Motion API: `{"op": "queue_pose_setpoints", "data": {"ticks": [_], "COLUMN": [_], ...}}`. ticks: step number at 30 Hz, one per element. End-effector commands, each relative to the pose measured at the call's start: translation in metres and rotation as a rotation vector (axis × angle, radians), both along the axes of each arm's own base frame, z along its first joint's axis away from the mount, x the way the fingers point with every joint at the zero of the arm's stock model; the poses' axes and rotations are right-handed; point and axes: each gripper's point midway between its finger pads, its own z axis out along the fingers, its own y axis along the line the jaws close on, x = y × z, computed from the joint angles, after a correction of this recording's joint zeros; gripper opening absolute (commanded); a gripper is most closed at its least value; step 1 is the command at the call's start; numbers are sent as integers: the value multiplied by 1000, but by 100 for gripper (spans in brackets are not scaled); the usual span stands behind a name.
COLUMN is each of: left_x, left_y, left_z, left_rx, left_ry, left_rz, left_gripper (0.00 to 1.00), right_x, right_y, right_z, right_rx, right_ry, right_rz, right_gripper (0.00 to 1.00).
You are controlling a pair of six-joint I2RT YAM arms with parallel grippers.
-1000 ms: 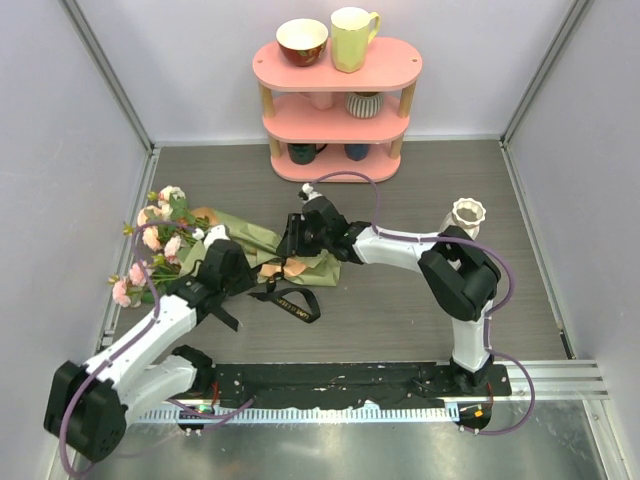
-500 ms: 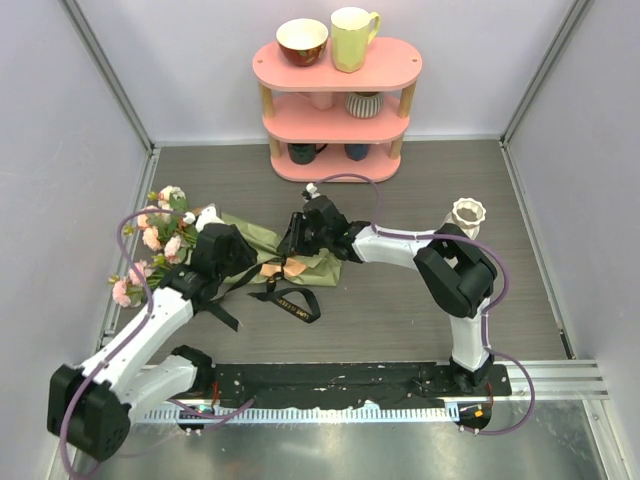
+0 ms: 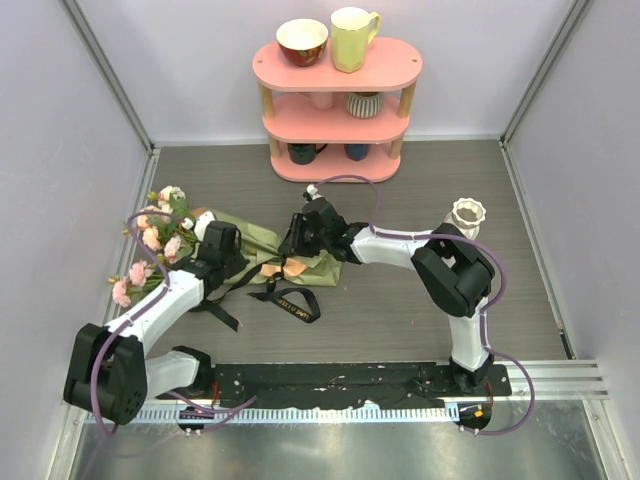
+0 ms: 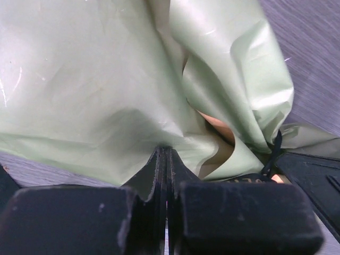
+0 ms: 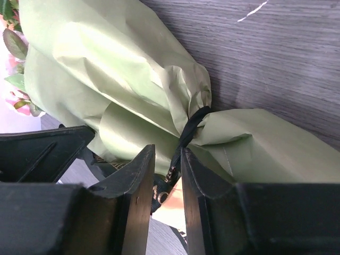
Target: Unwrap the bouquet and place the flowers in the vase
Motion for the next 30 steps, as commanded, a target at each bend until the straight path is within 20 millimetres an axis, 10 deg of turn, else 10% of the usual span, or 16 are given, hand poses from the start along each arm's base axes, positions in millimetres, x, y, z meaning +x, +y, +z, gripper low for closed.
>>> {"op": "queue_pose_setpoints", "data": {"ticks": [1, 12, 30], "left_x": [9, 5, -9], "left_y": [-2, -1, 30], "left_z": [6, -5, -37], "left_rx": [-43, -38, 64], "left_ry": [-70, -32, 89], "left_rz": [31, 40, 168], "left_gripper": [0, 0, 0], "right_x": [1, 5, 10], "right_y": [3, 14, 13], "right_z": [-8, -5, 76], "right_rx": [-14, 41, 284], "right_ry": [-9, 3, -20], "right_rz": [-17, -19, -25], "right_gripper": [32, 20, 1]}}
